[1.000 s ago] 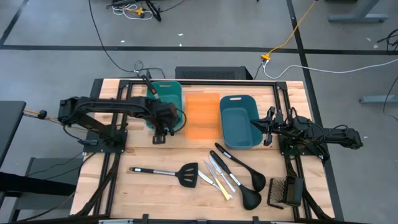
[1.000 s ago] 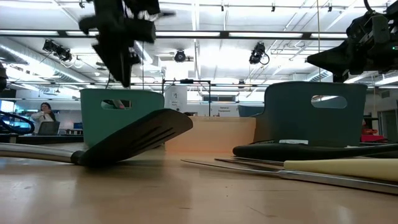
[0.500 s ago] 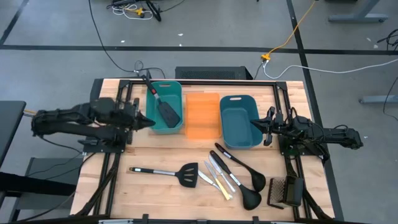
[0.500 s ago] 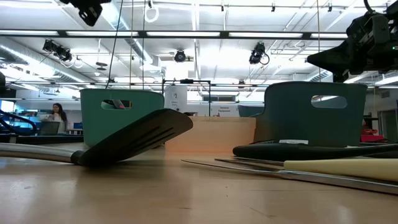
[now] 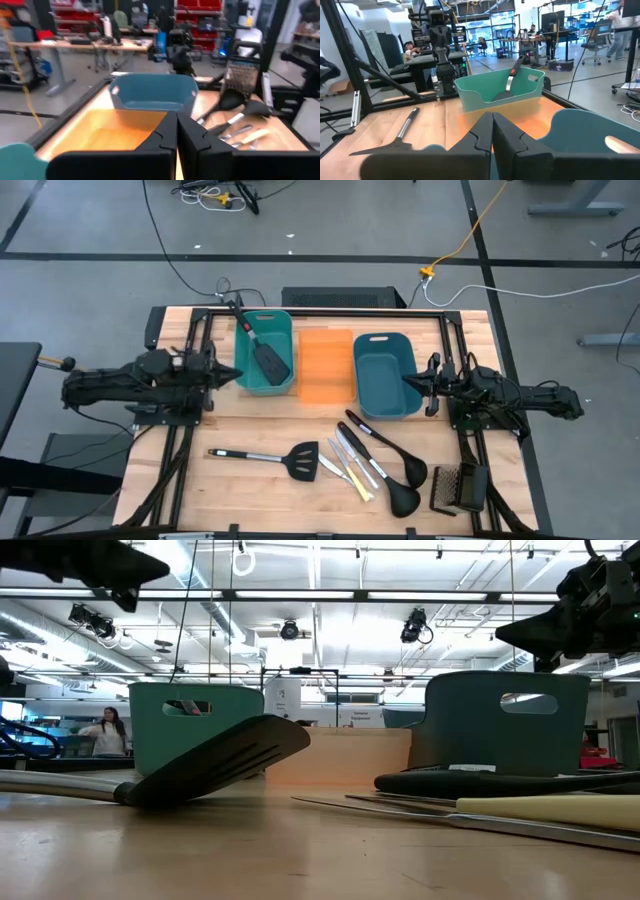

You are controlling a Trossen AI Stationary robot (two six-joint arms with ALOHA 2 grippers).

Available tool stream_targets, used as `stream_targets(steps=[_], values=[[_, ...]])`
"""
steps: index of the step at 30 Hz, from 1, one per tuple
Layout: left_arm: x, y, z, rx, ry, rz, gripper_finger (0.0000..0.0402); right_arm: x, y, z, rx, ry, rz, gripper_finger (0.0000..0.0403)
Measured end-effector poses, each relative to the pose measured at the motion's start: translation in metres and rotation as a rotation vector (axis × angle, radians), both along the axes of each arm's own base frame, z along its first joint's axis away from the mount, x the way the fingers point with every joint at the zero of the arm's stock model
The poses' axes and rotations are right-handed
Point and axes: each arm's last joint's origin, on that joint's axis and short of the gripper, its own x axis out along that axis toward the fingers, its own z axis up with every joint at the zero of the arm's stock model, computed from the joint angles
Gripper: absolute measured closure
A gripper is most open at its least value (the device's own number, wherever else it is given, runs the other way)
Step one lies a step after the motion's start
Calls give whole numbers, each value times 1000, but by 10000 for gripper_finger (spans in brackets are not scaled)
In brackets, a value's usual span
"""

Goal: Pick & Place Kitchen Items
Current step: Put the yellow knife into the orange bin

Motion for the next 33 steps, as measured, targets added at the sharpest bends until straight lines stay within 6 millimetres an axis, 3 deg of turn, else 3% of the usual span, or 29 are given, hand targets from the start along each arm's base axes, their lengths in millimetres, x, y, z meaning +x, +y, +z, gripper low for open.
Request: stream_targets(steps=[4, 15, 28, 33], values=[[-8, 0, -13, 3, -46, 18, 400, 0, 0, 0, 0, 3, 0, 392], [7, 2, -61, 80, -13, 57, 401, 0, 0, 0, -1, 5, -3, 392], [5, 2, -79, 100, 31, 62, 398, 0, 0, 0, -14, 4, -4, 392], [5, 2, -78, 109, 25, 55, 387, -2, 1, 17, -11, -121, 15, 392]])
